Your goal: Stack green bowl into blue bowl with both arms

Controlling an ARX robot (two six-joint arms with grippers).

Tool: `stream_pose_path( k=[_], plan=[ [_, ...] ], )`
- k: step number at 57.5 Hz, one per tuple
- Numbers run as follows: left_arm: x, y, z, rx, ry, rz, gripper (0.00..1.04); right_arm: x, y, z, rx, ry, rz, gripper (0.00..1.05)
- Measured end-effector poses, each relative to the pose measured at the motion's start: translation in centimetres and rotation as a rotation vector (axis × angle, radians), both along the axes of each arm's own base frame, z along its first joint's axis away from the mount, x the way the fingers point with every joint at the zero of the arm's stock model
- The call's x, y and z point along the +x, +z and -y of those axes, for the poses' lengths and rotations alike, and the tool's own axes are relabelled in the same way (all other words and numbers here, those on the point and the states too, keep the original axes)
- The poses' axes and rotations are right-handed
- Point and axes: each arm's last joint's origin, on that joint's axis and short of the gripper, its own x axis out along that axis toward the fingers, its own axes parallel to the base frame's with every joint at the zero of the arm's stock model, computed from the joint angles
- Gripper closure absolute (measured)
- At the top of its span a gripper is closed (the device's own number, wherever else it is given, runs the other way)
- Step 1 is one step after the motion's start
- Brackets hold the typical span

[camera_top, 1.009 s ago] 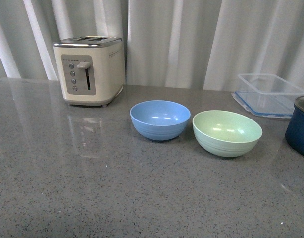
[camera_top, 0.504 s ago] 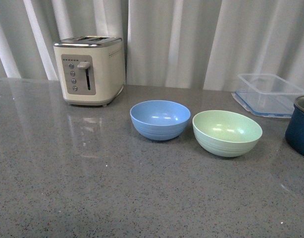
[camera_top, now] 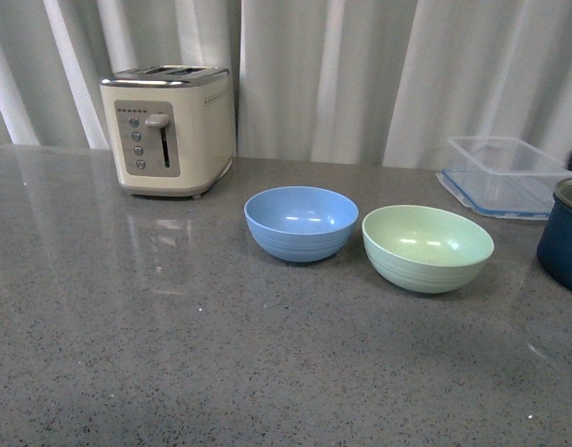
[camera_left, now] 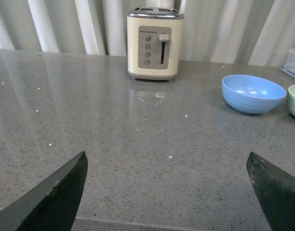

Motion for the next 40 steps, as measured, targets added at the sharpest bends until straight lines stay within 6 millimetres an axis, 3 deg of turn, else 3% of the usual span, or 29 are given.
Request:
stream_pose_path(
  k=[8,17,28,38,40],
  plan=[
    [0.0,0.0,0.0,0.000,0.000,0.000,0.07,4.9,-0.2,-1.5,-0.020,-0.045,-0.073,0.10],
    [0.0,0.0,0.0,0.000,0.000,0.000,0.07,9.9,-2.5,-2.6,-0.084,-0.116,-0.156,0.10],
    [0.0,0.0,0.0,0.000,0.000,0.000,0.07,14.1,-5.0,-2.7,-0.145,-0.184,-0.235,0.10],
    [0.0,0.0,0.0,0.000,0.000,0.000,0.07,16.2,-6.3,-2.2,-0.186,-0.235,-0.270,0.10],
    [0.0,0.0,0.0,0.000,0.000,0.000,0.07,16.5,-6.5,-2.0,-0.194,-0.244,-0.279,0.14]
  ],
)
